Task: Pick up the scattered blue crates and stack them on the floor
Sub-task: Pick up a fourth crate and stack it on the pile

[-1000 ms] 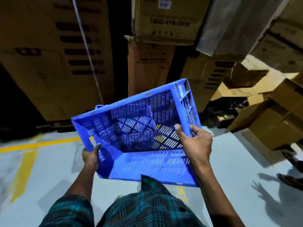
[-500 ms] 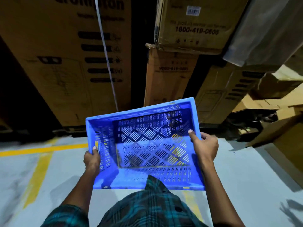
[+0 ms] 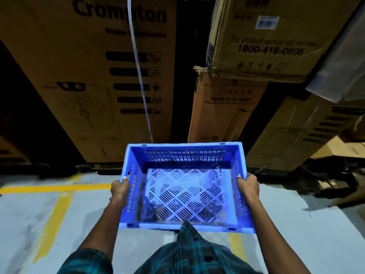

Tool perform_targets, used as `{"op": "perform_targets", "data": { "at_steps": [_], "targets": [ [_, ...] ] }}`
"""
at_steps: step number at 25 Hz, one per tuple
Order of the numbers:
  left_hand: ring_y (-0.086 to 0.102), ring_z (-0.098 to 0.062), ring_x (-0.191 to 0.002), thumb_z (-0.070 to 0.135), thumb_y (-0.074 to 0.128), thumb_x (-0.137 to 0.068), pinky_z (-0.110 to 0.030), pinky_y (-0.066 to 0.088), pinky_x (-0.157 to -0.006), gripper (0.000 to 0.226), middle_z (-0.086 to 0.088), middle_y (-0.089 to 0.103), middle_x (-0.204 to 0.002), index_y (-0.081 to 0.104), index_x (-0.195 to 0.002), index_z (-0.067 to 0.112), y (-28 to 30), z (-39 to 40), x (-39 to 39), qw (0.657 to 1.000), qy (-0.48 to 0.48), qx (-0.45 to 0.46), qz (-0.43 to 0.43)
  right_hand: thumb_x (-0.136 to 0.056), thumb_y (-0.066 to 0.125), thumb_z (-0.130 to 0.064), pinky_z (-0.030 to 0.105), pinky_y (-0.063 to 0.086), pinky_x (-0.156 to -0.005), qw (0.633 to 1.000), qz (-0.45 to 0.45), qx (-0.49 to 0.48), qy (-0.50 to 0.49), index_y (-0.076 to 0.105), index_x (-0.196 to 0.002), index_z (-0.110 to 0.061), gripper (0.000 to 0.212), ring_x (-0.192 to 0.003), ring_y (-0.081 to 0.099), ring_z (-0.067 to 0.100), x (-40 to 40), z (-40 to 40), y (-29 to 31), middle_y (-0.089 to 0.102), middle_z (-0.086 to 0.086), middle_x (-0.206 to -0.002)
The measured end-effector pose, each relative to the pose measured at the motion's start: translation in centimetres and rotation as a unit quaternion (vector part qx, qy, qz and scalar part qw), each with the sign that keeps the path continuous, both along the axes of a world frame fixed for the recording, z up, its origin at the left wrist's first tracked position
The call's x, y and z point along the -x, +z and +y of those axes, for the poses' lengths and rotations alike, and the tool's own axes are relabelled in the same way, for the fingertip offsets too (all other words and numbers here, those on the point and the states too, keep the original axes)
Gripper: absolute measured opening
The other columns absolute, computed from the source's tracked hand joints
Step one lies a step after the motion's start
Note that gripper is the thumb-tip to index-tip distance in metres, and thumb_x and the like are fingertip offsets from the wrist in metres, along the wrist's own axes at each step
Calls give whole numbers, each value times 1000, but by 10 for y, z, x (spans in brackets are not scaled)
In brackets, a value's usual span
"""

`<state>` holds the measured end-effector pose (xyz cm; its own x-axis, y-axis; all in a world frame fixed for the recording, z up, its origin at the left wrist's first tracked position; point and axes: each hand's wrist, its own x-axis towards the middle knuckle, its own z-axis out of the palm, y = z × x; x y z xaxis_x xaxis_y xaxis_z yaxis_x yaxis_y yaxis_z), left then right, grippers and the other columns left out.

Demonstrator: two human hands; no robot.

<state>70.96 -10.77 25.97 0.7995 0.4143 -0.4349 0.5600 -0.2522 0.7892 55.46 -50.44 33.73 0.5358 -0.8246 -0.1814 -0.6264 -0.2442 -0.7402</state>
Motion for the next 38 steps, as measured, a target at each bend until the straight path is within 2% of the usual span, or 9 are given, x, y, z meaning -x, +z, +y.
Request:
{"op": "perform_targets", "data": {
  "at_steps": [3, 7, 10, 14, 17, 23, 31, 35, 38],
  "targets": [
    [60, -38, -92, 22, 53, -98, -35, 41, -75, 30, -25, 60, -97, 59, -101, -7, -7, -19, -23, 1000, -4, -7, 4, -88, 59, -15, 36, 48, -81, 999, 28, -30, 32, 64, -112, -2, 28, -101, 65, 40, -37, -28, -25, 69, 23, -107],
    [55, -29, -72, 12, 52, -97, -32, 39, -67, 26, -18, 59, -79, 64, -102, -10, -25, -29, -61, 999, -20, 18, 21, -86, 61, -12, 25, 43, -57, 990, 31, -113, 77, 69, -106, -6, 22, -61, 59, 24, -73, -51, -57, 66, 8, -76],
    [47, -20, -44, -1, 55, -93, -24, 43, -48, 14, -7, 55, -50, 65, -90, -9, -44, -30, -77, 996, -34, 50, 66, -76, 64, -15, 23, 40, -53, 986, 30, -147, 68, 69, -103, -6, 29, -54, 55, 16, -98, -78, -94, 71, 10, -78],
    [59, -15, -37, -5, 57, -89, -29, 53, -45, 19, -21, 63, -76, 63, -107, -9, -47, -27, -78, 990, -33, 115, 72, -83, 65, -7, 27, 45, -53, 983, 47, -172, 54, 66, -103, -6, 21, -59, 58, 18, -92, -74, -104, 71, 14, -90],
    [54, -11, -36, -6, 49, -92, -17, 44, -36, 19, -15, 58, -77, 60, -106, -1, -38, -34, -81, 992, -33, 93, 78, -82, 67, -11, 39, 57, -71, 984, 74, -145, 66, 58, -115, -18, 35, -78, 68, 28, -83, -55, -103, 70, 8, -95],
    [56, -25, -77, 2, 54, -93, -37, 48, -70, 22, -13, 58, -96, 48, -85, 22, -36, -53, -107, 994, -11, 91, 64, -64, 66, -21, 47, 60, -76, 981, 102, -162, 29, 60, -102, -21, 38, -78, 71, 30, -108, -60, -106, 74, 7, -90],
    [55, -11, -57, 9, 54, -98, -17, 46, -43, 15, -3, 54, -79, 47, -111, 8, -28, -80, -153, 993, -51, 100, 26, -77, 56, 10, 46, 52, -73, 966, 29, -257, 12, 62, -102, -10, 32, -72, 62, 29, -173, -86, -100, 68, 22, -99],
    [60, -24, -79, 14, 56, -96, -34, 51, -68, 32, -11, 59, -102, 44, -125, 9, -29, -74, -136, 994, -87, 56, 42, -83, 59, 6, 36, 56, -71, 979, 52, -181, 79, 60, -116, -15, 40, -73, 66, 23, -157, -80, -94, 71, 12, -106],
    [60, -31, -100, 18, 58, -96, -42, 52, -87, 45, -13, 60, -118, 40, -137, 12, -33, -64, -126, 991, -124, 32, 45, -81, 62, -7, 36, 52, -81, 975, 128, -98, 156, 46, -140, -20, 62, -95, 67, 32, -131, -72, -96, 67, 12, -121]
  ]
}}
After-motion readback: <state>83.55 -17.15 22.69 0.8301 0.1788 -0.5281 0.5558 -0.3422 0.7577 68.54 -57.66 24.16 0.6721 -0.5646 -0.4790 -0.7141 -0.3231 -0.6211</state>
